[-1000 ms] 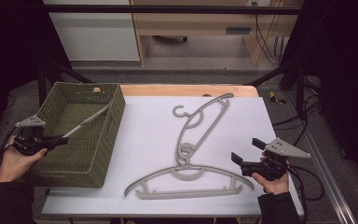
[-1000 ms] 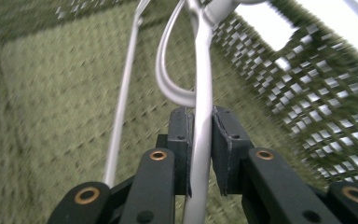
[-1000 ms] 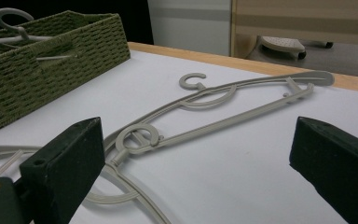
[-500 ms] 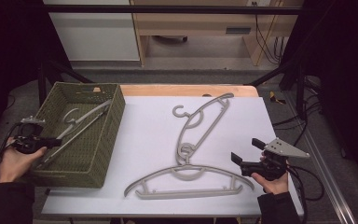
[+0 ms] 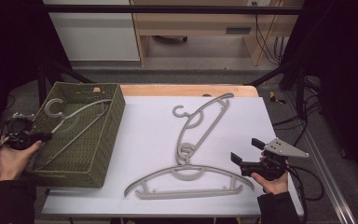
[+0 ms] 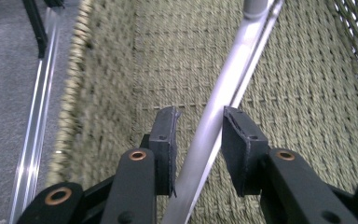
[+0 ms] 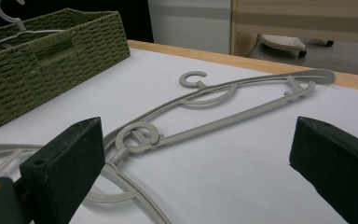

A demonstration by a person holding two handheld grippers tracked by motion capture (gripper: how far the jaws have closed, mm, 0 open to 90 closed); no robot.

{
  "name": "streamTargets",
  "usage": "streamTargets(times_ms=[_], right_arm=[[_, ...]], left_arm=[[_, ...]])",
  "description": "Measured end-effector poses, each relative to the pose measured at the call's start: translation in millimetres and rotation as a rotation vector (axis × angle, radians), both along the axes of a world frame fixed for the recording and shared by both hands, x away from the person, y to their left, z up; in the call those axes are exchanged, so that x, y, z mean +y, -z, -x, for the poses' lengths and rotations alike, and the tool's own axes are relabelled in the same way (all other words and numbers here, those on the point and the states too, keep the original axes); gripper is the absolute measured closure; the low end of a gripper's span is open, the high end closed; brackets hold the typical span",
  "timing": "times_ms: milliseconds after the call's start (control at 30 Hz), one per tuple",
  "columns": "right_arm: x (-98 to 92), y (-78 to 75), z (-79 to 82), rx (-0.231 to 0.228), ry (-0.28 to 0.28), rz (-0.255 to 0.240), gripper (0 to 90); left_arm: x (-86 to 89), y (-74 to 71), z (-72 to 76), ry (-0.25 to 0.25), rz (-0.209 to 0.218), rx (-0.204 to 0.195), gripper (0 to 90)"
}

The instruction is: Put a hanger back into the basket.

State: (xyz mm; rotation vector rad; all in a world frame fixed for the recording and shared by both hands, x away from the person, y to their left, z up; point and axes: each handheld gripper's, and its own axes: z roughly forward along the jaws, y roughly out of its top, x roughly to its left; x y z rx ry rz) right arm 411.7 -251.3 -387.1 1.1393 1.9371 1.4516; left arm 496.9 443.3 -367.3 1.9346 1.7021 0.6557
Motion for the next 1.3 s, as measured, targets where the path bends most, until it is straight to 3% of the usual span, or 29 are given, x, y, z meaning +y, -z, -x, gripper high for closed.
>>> streamTargets(times_ms=[267, 400, 500, 733, 833, 967, 1300], right_arm=[[-0.2, -0.2, 0.1, -0.002, 0.000, -0.001, 3.5], [-0.5, -0.4, 0.4, -0.001, 0.001, -0.002, 3.5], [-0.8, -0.8, 0.7, -0.001, 0.000, -0.002, 3.5], [-1.1, -1.1, 1.1, -0.002, -0.001, -0.003, 3.6], [-1.7, -1.5, 1.5, -0.004, -0.002, -0.005, 3.6], [-2.0, -1.8, 1.7, -0.005, 0.001, -0.006, 3.6], [-2.9, -2.5, 2.5, -0.008, -0.004, -0.007, 3.6]], left_arm=[[-1.7, -4.4, 3.3, -0.002, -0.016, -0.080, 58.0], [-7.3, -10.2, 8.8, 0.035, -0.001, -0.125, 54.6], [-12.3, -17.0, 15.2, 0.064, 0.015, -0.184, 50.3], [-30.5, -29.1, 29.9, 0.171, 0.117, -0.293, 38.4], [-41.6, -31.1, 34.7, 0.228, 0.149, -0.323, 32.7], [-56.2, -33.5, 40.9, 0.306, 0.223, -0.370, 26.3], [-115.5, -35.9, 56.8, 0.483, 0.286, -0.441, 15.7]])
